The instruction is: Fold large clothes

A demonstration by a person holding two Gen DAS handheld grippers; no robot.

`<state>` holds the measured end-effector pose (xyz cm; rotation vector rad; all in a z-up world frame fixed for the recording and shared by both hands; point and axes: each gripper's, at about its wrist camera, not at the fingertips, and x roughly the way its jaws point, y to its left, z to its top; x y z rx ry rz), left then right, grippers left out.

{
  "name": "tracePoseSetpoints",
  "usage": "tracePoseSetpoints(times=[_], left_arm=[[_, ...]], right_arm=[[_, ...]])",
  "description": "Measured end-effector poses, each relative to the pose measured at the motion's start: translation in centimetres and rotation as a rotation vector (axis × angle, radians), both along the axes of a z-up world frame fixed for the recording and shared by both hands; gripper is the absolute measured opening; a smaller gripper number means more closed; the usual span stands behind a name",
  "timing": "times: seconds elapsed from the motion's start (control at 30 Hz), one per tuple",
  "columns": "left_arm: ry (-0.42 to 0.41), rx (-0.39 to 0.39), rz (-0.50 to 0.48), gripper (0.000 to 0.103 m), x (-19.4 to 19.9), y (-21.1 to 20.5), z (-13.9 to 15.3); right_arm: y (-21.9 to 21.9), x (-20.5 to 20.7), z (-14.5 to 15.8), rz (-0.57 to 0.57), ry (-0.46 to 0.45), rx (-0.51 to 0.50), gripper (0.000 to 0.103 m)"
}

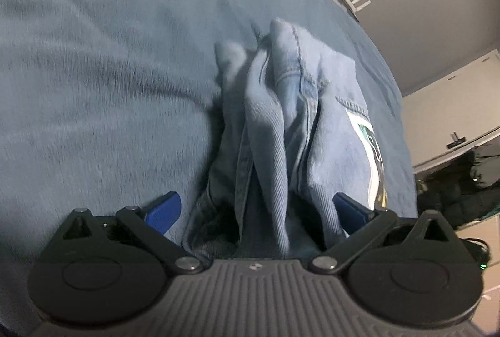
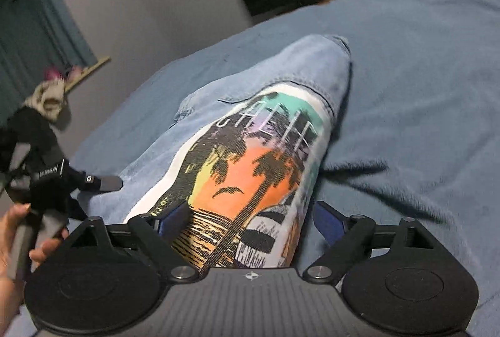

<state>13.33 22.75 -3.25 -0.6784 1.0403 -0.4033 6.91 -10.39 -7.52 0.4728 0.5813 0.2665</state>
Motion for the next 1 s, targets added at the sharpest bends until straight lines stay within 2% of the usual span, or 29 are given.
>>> tracePoseSetpoints(times=[0.2, 0.3, 0.4, 0.47, 0.57, 0.7, 0.87, 1.0], left_arm=[[0.087, -0.172, -0.029, 0.103, 0.2, 1.1, -3.1], [0.097, -0.24, -0.044, 0.103, 0.6, 1.4, -4.4], [0.063, -0.291, -0.07, 0.103, 0.9, 1.1, -4.9], [0.031, -0.297, -0.093, 0.103, 1.0, 0.9, -4.9], [-0.001, -0.285, -0.118, 0.103, 1.0, 0.4, -4.7], [-0.036, -0.181, -0.163, 0.103, 1.3, -1.1, -4.1], [-0.08, -0.19, -0.189, 0.098, 1.4, -0.6, -4.7], [-0.093, -0.236, -0.207, 0.094, 1.6, 0.5, -5.8]], right_arm=[[-1.1, 1.3, -1.3, 0.007, 0.069, 0.206, 0.092], [-1.3, 2.0, -1.7, 0.007, 0.078, 0.261, 0.093], [-1.7, 2.8, -2.0, 0.004, 0.078, 0.314, 0.094], [-2.0, 3.5, -2.2, -0.005, 0.078, 0.341, 0.096], [-2.4, 5.1, -2.1, -0.01, 0.071, 0.33, 0.096], [-3.7, 8.6, -1.3, -0.021, 0.034, 0.278, 0.096], [-5.5, 14.8, -2.4, 0.003, 0.043, 0.261, 0.097], [-6.7, 19.3, -4.7, 0.076, 0.08, 0.399, 0.099]])
